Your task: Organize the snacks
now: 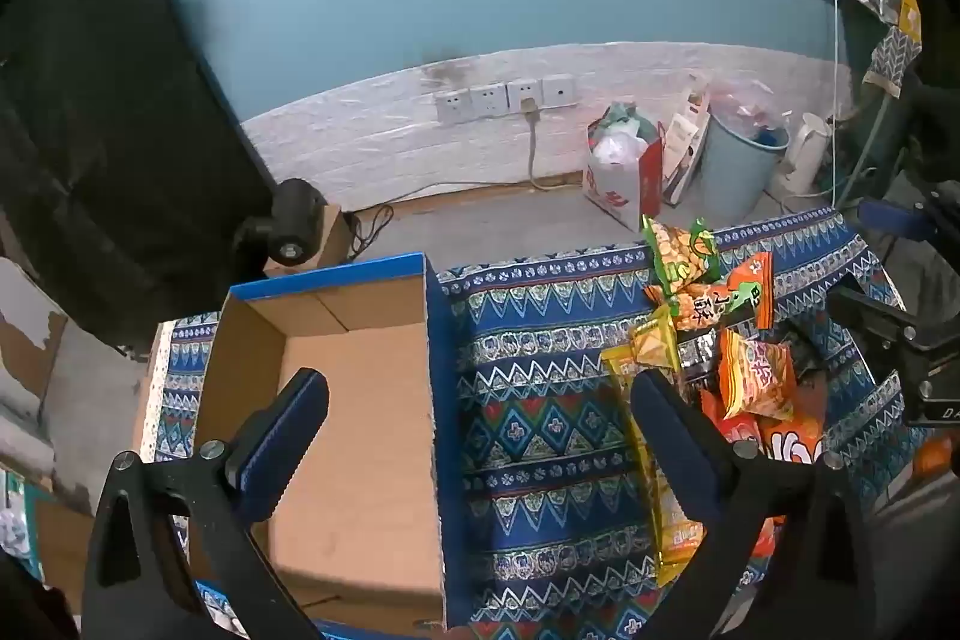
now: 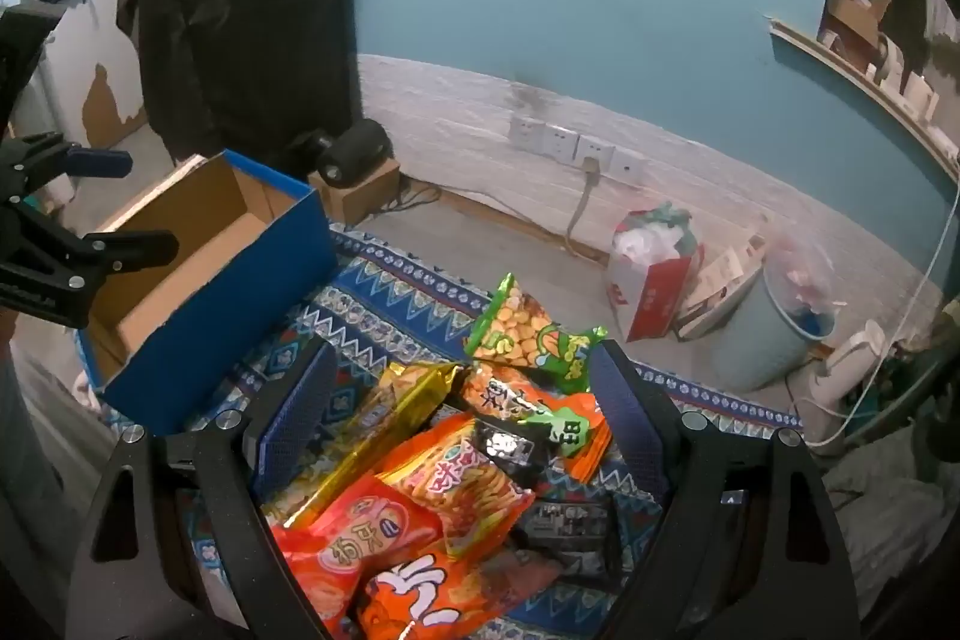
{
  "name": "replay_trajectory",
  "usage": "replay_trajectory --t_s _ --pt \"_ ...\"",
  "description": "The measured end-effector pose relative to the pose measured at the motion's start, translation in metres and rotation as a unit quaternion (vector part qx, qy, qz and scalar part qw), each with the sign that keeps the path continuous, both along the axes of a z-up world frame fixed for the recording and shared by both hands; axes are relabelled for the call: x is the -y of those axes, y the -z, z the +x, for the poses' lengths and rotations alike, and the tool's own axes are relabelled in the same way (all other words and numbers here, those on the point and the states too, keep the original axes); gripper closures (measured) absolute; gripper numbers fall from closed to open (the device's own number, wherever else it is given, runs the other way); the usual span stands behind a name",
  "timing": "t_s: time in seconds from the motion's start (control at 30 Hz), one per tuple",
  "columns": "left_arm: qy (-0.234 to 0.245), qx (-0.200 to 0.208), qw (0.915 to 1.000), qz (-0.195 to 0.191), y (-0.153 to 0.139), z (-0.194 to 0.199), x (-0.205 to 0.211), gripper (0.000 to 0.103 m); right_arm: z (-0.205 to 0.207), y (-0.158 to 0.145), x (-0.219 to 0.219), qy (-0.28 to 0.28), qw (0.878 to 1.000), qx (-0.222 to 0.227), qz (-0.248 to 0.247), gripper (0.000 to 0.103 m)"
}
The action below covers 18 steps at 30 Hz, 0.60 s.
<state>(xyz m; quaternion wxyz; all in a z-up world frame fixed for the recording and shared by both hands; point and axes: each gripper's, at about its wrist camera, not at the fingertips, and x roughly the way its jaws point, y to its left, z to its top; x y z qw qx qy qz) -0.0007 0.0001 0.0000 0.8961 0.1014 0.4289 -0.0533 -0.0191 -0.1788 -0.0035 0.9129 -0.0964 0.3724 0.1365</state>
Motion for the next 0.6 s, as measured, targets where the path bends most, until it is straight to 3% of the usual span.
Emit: replay_trajectory --t_s 0.6 --pt "0.01 -0.012 0.9999 0.001 0.007 -0.003 0.002 0.001 -0.001 0.006 -0.005 -0.007 1.0 -0.004 0.003 0.019"
